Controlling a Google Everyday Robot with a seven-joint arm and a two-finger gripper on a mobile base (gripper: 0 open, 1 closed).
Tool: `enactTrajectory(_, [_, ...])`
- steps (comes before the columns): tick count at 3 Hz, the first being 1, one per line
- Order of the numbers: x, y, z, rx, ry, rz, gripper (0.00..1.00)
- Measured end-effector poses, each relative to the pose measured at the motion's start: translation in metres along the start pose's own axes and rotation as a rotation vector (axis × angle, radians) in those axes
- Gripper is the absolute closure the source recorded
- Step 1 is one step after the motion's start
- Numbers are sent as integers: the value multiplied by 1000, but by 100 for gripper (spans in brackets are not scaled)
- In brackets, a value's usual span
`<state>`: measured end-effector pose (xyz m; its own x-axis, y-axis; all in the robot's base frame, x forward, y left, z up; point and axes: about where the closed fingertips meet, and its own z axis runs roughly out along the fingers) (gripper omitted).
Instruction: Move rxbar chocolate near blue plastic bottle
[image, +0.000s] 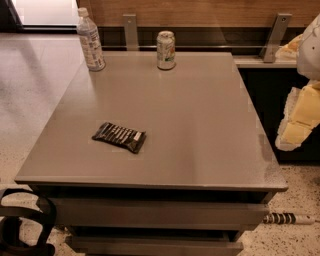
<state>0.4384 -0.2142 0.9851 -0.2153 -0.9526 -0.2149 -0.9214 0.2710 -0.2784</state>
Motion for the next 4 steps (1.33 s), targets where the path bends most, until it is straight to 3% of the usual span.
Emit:
enactTrajectory(1, [0, 0, 0, 0, -1, 1, 0])
enactTrajectory(2, [-15, 3, 26, -16, -124, 70, 0])
enactTrajectory(3, [-50, 9, 68, -58, -335, 175, 0])
enactTrajectory(4, [-73, 13, 86, -87, -439, 205, 0])
